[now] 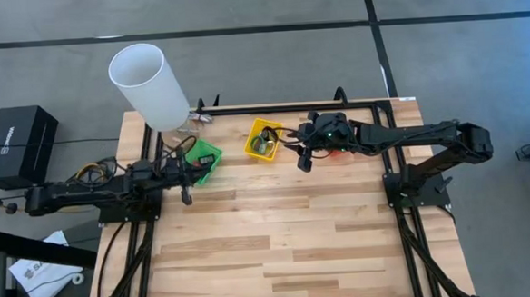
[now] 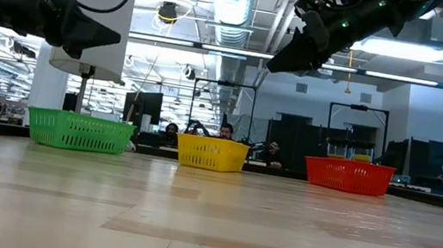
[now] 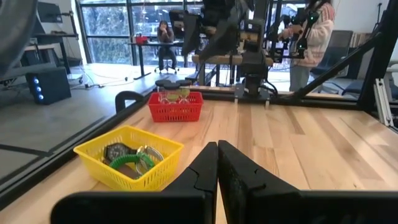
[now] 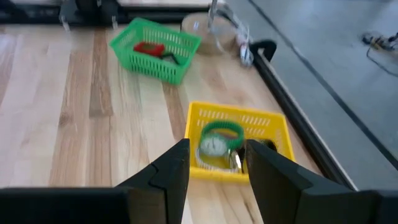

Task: Pick & Place Office items
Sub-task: Return to Home Position

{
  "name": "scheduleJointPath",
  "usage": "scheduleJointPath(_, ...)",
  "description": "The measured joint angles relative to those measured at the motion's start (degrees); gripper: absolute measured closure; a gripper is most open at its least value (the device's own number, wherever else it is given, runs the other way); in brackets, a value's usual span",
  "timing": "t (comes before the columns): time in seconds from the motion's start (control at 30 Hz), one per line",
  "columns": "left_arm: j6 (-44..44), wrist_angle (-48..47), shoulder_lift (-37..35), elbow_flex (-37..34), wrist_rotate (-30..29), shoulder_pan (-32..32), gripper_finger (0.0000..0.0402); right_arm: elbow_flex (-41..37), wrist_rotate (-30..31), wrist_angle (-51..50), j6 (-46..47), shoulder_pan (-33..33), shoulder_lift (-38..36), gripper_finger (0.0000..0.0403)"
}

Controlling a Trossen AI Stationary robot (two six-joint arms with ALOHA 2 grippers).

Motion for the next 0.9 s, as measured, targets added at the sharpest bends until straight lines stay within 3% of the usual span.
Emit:
scheduleJointPath(0.2, 0.00, -0.01, 0.75, 0.00, -0.01, 0.01, 0.0399, 0.26, 0.01, 1.53, 0.06, -0.01, -0.96, 0.0255)
scheduleJointPath(0.33, -0.02, 0.04, 0.70, 0.00, -0.01, 0.00, 0.0399, 0.31, -0.57, 2.81, 3.80, -0.90, -6.27, 0.0255)
scheduleJointPath(0.6, -0.01, 0.13, 0.72, 0.00, -0.02, 0.00, 0.0399, 0.00, -10.39, -0.66, 0.88, 0.27, -17.95, 0.0255)
scheduleJointPath(0.73, -0.02, 0.46, 0.70, 0.00, -0.02, 0.02, 0.0399, -4.92, -10.64, 1.37, 2.05, 0.72, -24.52, 0.0255)
scheduleJointPath(0.9, -0.02, 0.73, 0.72, 0.00, -0.02, 0.00, 0.0399, -17.13, -12.61, 12.19, 2.17, 0.80, -34.92, 0.0255)
